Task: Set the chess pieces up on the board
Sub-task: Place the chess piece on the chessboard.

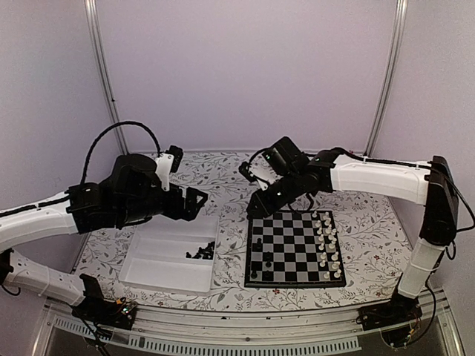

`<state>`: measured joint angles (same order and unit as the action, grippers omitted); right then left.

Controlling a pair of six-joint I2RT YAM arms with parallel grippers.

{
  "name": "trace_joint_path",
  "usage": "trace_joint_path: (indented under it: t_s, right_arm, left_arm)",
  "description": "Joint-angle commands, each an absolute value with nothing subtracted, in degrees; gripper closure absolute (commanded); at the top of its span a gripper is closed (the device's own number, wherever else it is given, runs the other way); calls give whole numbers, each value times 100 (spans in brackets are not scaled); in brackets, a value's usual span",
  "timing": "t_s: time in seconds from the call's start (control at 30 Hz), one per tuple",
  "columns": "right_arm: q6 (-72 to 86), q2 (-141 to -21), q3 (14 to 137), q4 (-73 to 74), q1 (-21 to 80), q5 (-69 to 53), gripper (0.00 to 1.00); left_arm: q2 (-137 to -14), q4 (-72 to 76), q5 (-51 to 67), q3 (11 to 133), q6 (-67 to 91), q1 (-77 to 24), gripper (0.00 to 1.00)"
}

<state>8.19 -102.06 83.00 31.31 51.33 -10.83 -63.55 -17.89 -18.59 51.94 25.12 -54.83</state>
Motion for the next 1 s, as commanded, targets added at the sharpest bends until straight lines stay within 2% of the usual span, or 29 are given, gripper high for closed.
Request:
trace_joint_path:
  t_s: [0.0,0.47,0.97]
  right_arm:
    - [628,-10567,8218,3216,5144,-690,97]
    - [485,-11311,8156,3292,5148,-624,96]
    - [553,-11473,8094,3217,5148,-519,93]
  left_arm:
    - [-6173,-1853,-1895,5057,2538,-5397,4]
    - [-6136,-1976,-1892,4988,2804,-5379,6]
    - [-6143,-1930,-1854,5017,2795,-5364,7]
